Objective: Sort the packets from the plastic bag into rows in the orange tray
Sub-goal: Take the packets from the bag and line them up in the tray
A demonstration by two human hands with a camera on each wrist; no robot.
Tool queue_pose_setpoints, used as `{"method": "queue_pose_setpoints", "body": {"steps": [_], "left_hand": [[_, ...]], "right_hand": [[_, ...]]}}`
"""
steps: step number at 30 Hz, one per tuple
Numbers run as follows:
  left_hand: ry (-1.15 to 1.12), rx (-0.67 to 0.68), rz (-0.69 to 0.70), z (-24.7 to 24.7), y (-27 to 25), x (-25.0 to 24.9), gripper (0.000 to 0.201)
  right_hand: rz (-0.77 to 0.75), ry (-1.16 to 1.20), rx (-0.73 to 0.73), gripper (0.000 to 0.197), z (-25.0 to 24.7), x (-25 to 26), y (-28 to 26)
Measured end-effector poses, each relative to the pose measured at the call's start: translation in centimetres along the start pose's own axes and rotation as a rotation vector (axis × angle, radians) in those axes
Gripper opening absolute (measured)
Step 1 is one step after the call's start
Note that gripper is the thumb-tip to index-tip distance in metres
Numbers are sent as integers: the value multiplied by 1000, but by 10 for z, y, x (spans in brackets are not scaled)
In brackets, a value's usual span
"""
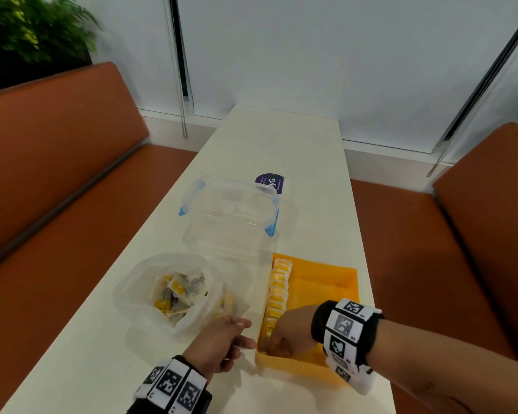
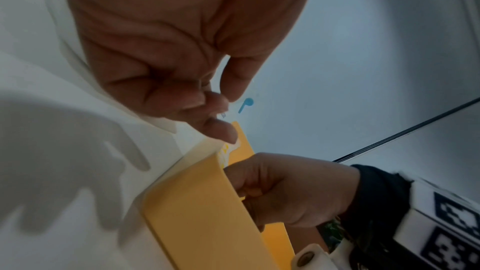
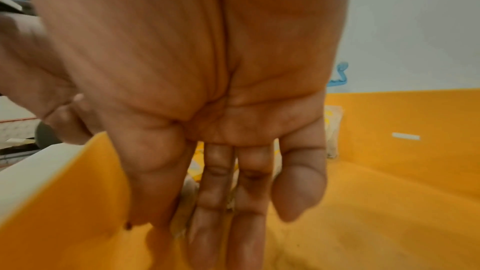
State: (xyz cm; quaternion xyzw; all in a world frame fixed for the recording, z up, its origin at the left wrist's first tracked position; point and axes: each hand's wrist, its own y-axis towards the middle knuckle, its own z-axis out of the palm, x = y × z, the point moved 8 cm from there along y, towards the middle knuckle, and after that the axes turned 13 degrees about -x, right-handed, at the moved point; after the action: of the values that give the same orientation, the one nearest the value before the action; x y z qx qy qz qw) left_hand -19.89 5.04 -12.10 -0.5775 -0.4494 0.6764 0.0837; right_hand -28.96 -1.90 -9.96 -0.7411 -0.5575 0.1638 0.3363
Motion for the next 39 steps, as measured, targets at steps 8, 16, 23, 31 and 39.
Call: {"method": "queue_pose_setpoints", "body": {"steps": [8, 16, 23, 31, 39], "left_hand": [[81, 73, 187, -16, -30, -42, 19], [438, -697, 766, -153, -53, -136, 36], [814, -404, 492, -168, 18, -98, 68], [881, -284, 634, -170, 23, -99, 36], [851, -164, 672, -166, 23, -96, 45]], "right_hand": [[132, 426, -136, 35, -31, -19, -16], [139, 795, -642, 21, -130, 9, -21], [188, 331, -529, 18, -145, 90, 89], [459, -22, -462, 33, -125, 83, 127], [587, -33, -350, 31, -109, 80, 137]]}}
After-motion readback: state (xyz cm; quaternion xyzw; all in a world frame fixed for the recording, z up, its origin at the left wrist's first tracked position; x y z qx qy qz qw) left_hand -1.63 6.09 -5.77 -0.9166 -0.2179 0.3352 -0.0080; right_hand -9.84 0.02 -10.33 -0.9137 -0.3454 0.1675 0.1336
